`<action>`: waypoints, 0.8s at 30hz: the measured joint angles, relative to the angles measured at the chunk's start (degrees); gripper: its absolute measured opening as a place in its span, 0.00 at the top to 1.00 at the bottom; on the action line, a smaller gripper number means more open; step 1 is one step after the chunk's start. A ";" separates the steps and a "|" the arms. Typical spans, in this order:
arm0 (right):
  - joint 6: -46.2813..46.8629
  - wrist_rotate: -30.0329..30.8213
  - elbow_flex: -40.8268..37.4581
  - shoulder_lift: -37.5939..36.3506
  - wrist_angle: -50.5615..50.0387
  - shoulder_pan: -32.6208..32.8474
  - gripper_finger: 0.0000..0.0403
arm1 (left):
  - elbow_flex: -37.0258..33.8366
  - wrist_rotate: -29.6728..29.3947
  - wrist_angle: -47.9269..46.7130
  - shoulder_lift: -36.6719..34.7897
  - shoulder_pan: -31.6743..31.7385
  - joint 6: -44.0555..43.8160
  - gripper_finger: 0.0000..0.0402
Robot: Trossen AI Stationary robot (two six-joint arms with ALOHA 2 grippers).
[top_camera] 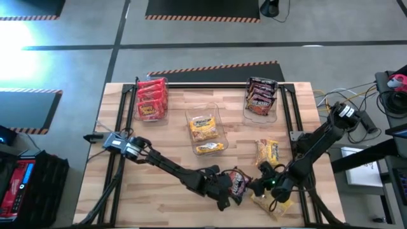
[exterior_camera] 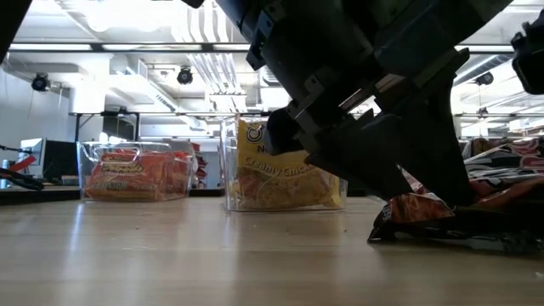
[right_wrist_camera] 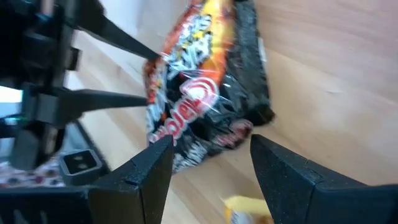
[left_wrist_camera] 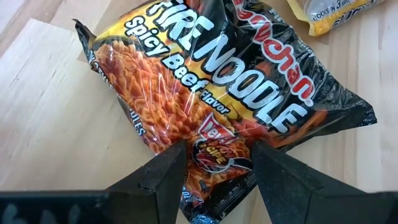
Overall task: Sort Maruchan noodles
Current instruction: Put the black noodle pack into the top right transparent bin
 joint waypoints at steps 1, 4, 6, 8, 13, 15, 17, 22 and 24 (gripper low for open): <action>-0.17 0.76 -0.88 0.00 2.17 0.00 0.50 | 0.00 0.13 0.00 0.00 0.08 0.13 0.58; -0.97 1.89 -3.24 0.00 7.17 0.00 0.50 | -0.07 0.65 0.06 0.00 0.34 0.30 0.58; -0.73 1.93 -4.49 0.00 8.69 0.01 0.50 | -0.34 1.15 0.27 -0.03 0.48 0.08 0.58; -0.35 1.91 -5.10 0.00 8.71 0.02 0.50 | -0.68 1.62 0.55 -0.07 0.60 -0.47 0.58; -1.36 1.33 -5.15 0.00 9.18 0.15 0.50 | -0.76 1.92 0.57 -0.09 0.82 -0.81 0.58; -1.47 1.35 -5.52 0.00 9.29 0.15 0.50 | -0.79 2.46 0.57 -0.09 1.02 -0.82 0.58; -1.45 1.34 -6.21 0.00 9.20 0.13 0.50 | -0.81 3.03 0.57 -0.11 1.28 -0.83 0.58; -1.80 1.83 -8.21 0.00 11.40 -0.26 0.50 | -0.87 3.08 0.65 -0.11 1.48 -0.83 0.58; -2.38 1.96 -8.92 0.00 12.12 -0.62 0.50 | -0.94 3.21 0.72 -0.11 1.59 -0.84 0.58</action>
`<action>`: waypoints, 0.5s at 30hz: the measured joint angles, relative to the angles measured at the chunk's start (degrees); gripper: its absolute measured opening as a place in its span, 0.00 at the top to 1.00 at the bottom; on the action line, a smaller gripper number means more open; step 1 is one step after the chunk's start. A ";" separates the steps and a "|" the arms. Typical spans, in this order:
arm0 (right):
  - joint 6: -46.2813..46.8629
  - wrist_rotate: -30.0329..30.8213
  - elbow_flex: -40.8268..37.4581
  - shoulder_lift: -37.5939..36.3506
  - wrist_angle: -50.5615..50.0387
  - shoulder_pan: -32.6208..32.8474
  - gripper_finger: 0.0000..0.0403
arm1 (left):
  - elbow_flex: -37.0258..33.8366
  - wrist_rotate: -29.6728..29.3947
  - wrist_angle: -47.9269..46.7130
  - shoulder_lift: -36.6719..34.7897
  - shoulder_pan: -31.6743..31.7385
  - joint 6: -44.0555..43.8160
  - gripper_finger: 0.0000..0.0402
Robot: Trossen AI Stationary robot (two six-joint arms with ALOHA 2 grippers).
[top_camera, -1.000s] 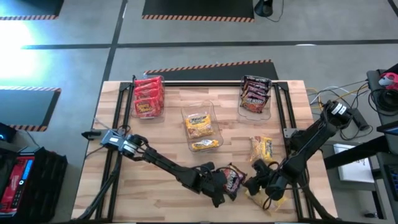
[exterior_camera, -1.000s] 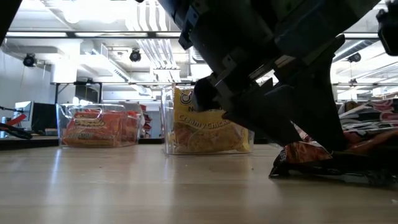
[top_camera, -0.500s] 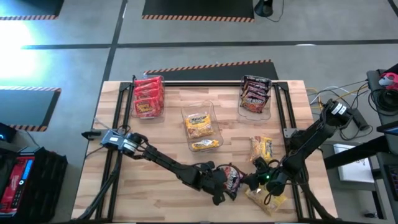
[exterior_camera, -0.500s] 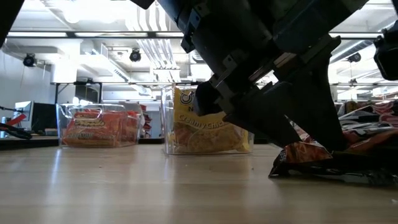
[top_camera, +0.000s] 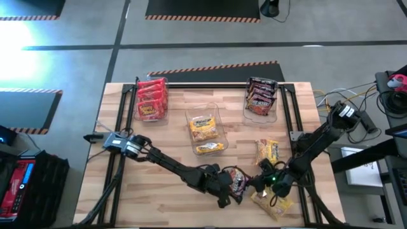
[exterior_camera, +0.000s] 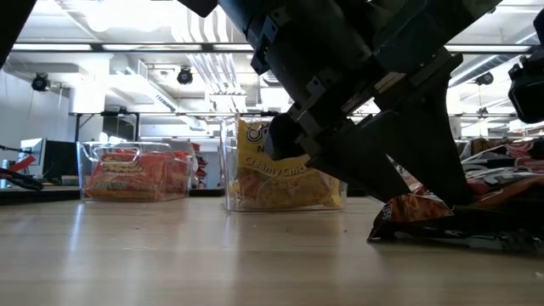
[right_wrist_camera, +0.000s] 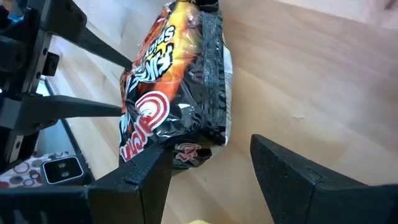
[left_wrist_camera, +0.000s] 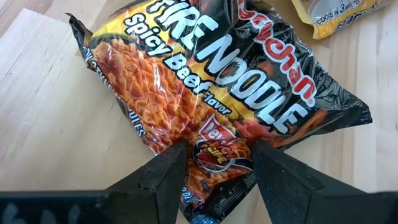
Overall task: Sort Maruchan noodles
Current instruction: Put the black noodle pack into the top right transparent bin
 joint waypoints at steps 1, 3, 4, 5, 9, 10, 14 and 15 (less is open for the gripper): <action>-0.45 0.00 -0.22 0.00 0.45 -0.26 0.50 | 0.00 0.06 0.01 0.00 0.03 -0.01 0.58; -1.98 0.10 -0.45 0.00 1.65 -0.84 0.50 | -0.07 0.06 0.16 0.00 0.03 -0.01 0.58; -3.05 0.30 -0.53 0.00 2.55 -1.25 0.50 | -0.09 0.05 0.27 0.00 0.06 -0.01 0.58; -4.24 0.46 -0.55 0.00 3.24 -1.74 0.50 | -0.13 0.04 0.40 0.00 0.07 -0.01 0.58; -8.92 0.79 -1.18 0.02 6.39 -3.79 0.50 | -0.59 -0.08 1.24 -0.01 0.17 -0.20 0.58; -9.66 0.75 -1.37 0.00 6.95 -4.26 0.49 | -0.68 -0.16 1.32 -0.02 0.17 -0.26 0.58; -11.17 0.73 -1.77 0.02 8.08 -5.48 0.49 | -1.19 -0.19 1.66 -0.10 0.14 -0.64 0.58; -11.24 0.81 -1.85 0.02 8.23 -5.68 0.49 | -1.30 -0.24 1.68 -0.11 0.14 -0.57 0.58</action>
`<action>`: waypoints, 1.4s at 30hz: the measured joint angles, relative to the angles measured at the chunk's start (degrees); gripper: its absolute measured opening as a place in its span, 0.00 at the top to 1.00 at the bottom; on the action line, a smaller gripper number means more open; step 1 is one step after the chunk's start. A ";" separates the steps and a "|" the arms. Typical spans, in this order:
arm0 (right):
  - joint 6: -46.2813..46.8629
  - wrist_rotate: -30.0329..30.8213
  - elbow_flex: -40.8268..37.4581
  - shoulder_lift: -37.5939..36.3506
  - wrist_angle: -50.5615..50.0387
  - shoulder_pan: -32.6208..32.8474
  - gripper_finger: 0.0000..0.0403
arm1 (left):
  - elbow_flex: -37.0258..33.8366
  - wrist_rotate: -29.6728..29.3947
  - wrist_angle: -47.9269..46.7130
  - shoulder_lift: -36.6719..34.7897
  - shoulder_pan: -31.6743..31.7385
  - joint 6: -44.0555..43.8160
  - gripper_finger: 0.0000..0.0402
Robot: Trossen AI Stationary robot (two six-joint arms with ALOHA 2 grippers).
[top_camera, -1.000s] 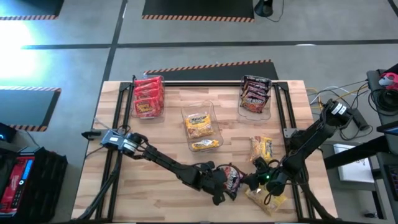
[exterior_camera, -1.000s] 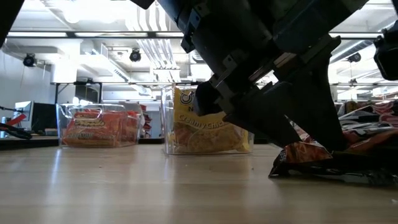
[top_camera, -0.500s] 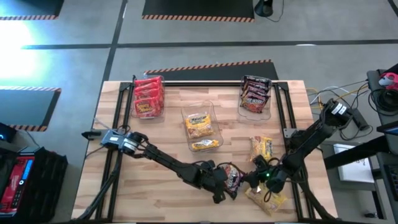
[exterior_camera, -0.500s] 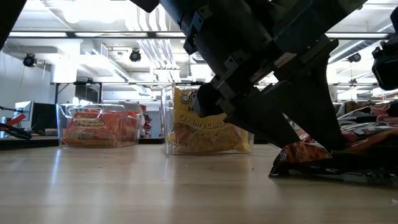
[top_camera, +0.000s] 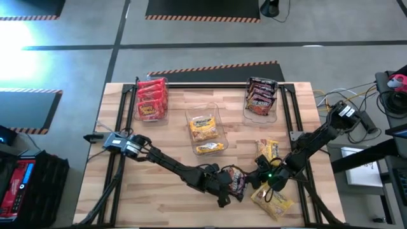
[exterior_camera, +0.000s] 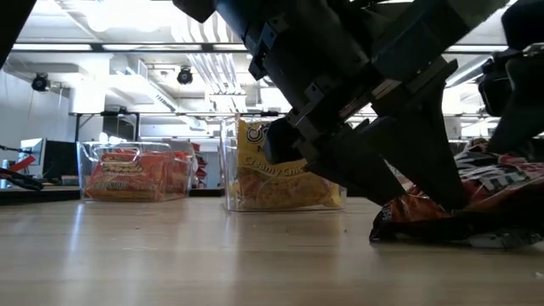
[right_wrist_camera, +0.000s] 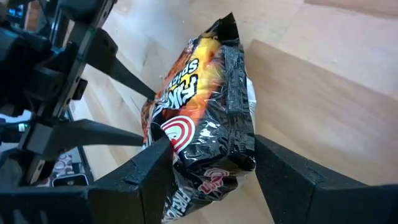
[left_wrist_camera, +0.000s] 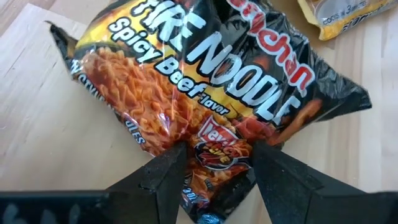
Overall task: Sort Maruchan noodles
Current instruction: Put the black noodle pack into the top right transparent bin
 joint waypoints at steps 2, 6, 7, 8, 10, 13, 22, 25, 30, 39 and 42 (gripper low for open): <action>-0.33 0.18 -0.13 0.00 0.48 -0.37 0.49 | -0.01 -0.07 -0.02 0.00 0.00 0.01 0.58; -2.92 1.06 -0.33 0.00 3.44 -0.85 0.49 | -0.08 -0.40 -0.47 0.00 -0.02 -0.01 0.58; -3.31 1.22 -0.20 0.00 3.66 -0.87 0.49 | -0.08 -0.45 -0.55 0.00 -0.02 -0.01 0.58; -3.57 1.30 -0.04 0.00 3.64 -0.87 0.49 | -0.08 -0.49 -0.55 0.00 -0.02 -0.01 0.58; -3.59 1.42 0.19 0.00 3.67 -0.87 0.49 | -0.12 -0.59 -0.48 0.00 0.00 -0.01 0.58; -3.50 1.40 0.56 0.00 3.73 -0.87 0.49 | -0.14 -0.70 -0.33 -0.02 0.09 0.01 0.58; -7.59 1.99 1.97 -0.28 10.70 -1.05 0.50 | -0.30 -0.22 0.74 0.09 0.31 0.45 0.58; -7.60 1.95 1.95 -0.23 10.44 -1.17 0.50 | -0.30 -0.52 0.91 0.11 0.33 0.38 0.58; -7.40 1.30 1.84 -0.17 9.38 -1.34 0.50 | -0.30 -0.88 1.18 0.13 0.35 0.16 0.58; -8.31 -0.02 2.54 -0.11 8.86 -1.42 0.50 | -0.27 -1.23 1.08 0.13 0.35 -0.93 0.59; -8.11 -3.15 2.94 -0.06 8.83 -1.46 0.50 | -0.21 -1.53 1.31 0.31 0.46 -0.59 0.60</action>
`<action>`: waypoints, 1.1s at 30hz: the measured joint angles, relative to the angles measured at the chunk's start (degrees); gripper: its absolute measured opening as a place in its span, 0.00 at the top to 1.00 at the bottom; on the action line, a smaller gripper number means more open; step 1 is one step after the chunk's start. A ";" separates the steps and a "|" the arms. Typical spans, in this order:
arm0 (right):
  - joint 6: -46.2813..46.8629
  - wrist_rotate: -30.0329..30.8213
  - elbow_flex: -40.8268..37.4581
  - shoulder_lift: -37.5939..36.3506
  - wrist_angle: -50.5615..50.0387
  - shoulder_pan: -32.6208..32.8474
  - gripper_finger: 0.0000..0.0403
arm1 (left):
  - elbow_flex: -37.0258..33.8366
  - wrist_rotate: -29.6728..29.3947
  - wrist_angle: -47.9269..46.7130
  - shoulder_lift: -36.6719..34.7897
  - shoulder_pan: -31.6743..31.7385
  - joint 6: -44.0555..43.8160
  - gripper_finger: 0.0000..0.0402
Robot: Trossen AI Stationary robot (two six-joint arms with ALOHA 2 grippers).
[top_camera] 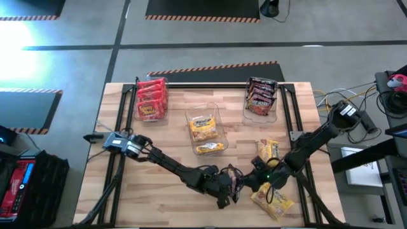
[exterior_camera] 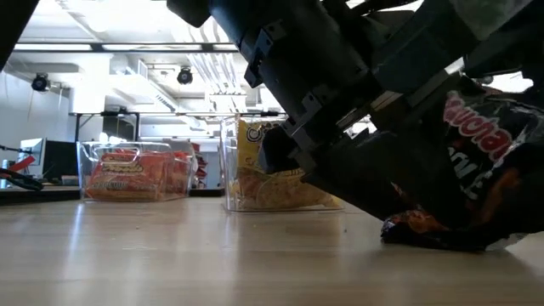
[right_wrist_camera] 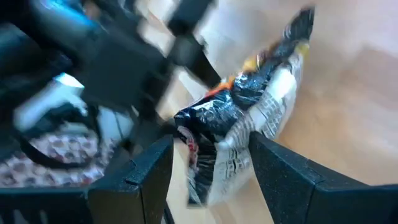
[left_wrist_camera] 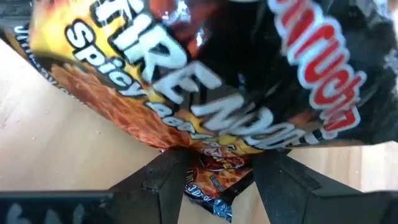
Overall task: Sort Maruchan noodles
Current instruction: Put the black noodle pack into the top right transparent bin
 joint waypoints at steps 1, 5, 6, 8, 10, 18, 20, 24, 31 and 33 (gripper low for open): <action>0.27 -0.48 0.18 0.04 -0.93 0.04 0.50 | 0.00 -0.04 -0.01 -0.02 0.04 0.04 0.61; 2.04 -3.54 1.58 0.17 -7.46 0.04 0.50 | 0.02 -0.21 0.00 0.02 0.21 0.07 0.62; 2.00 -3.65 1.93 0.17 -8.76 0.04 0.50 | 0.02 -0.24 0.00 0.02 0.27 0.07 0.62; 2.00 -3.61 2.35 0.18 -10.03 -0.31 0.50 | 0.02 -0.53 -0.03 0.02 0.30 0.01 0.62; 2.02 -3.40 2.35 0.17 -10.02 -0.86 0.50 | 0.02 -0.67 -0.08 0.02 0.32 -0.14 0.62; 0.74 -2.99 2.35 0.15 -10.39 -3.01 0.50 | -0.01 -1.38 -0.08 0.02 0.41 0.51 0.62; 0.71 -2.97 2.35 0.12 -10.46 -3.54 0.50 | 0.03 -1.53 -0.07 0.00 0.41 0.55 0.62; 0.26 -2.68 2.35 0.10 -10.63 -4.31 0.56 | 0.33 -2.65 -0.16 0.02 0.41 0.70 0.62; -0.03 -2.03 2.35 0.04 -10.83 -4.37 0.72 | 1.93 -4.79 -0.83 0.13 0.41 2.15 0.62; -0.36 -1.83 2.35 0.04 -10.64 -4.38 0.74 | 2.21 -5.41 -0.68 0.14 0.39 1.63 0.62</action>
